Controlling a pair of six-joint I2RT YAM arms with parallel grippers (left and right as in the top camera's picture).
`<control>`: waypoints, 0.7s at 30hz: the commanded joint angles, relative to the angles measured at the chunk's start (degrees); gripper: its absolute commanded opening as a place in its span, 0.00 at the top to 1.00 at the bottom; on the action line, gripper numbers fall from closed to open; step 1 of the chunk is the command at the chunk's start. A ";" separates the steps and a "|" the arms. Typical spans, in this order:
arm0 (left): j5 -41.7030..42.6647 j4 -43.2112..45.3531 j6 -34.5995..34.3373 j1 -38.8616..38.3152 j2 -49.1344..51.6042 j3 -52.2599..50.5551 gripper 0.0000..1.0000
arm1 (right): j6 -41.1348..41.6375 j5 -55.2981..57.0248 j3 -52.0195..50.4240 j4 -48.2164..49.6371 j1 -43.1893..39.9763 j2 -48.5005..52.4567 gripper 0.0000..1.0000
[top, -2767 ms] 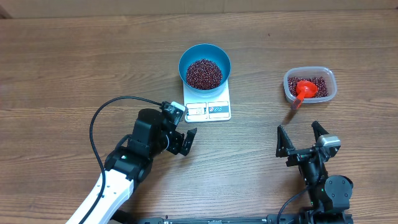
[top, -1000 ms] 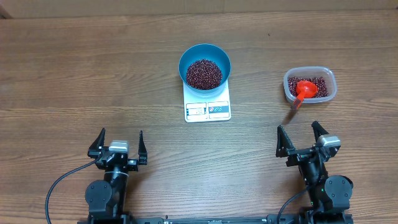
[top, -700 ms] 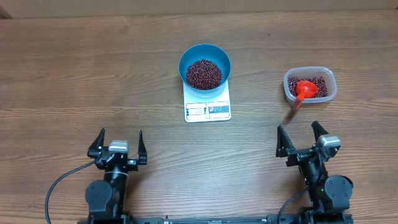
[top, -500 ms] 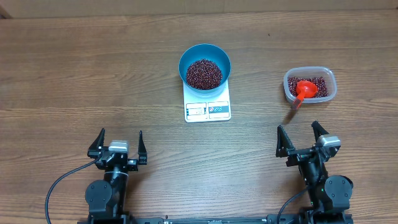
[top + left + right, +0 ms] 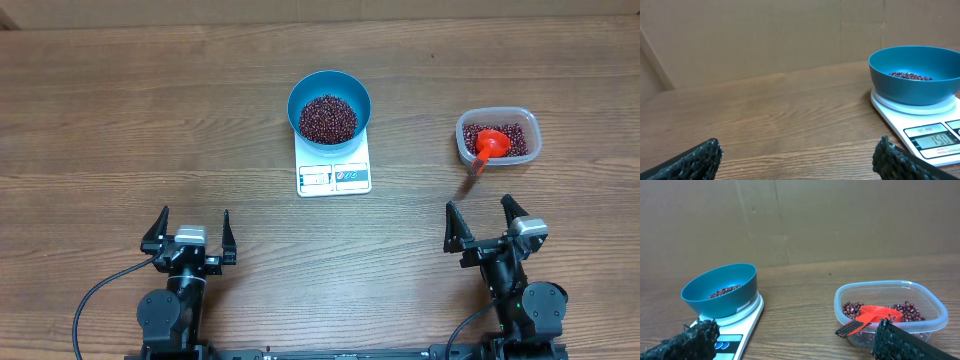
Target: Scoop item into bowl and weigh 150g on scale
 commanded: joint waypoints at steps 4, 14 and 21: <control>-1.01 -0.07 0.63 0.35 -0.57 -0.33 0.01 | 0.15 -0.02 -0.61 0.33 0.31 -0.68 0.00; -1.01 -0.07 0.63 0.35 -0.57 -0.33 0.00 | 0.17 -0.02 -0.61 0.33 0.31 -0.68 0.00; -1.01 -0.07 0.63 0.35 -0.57 -0.33 0.00 | 0.17 -0.02 -0.61 0.33 0.31 -0.68 0.00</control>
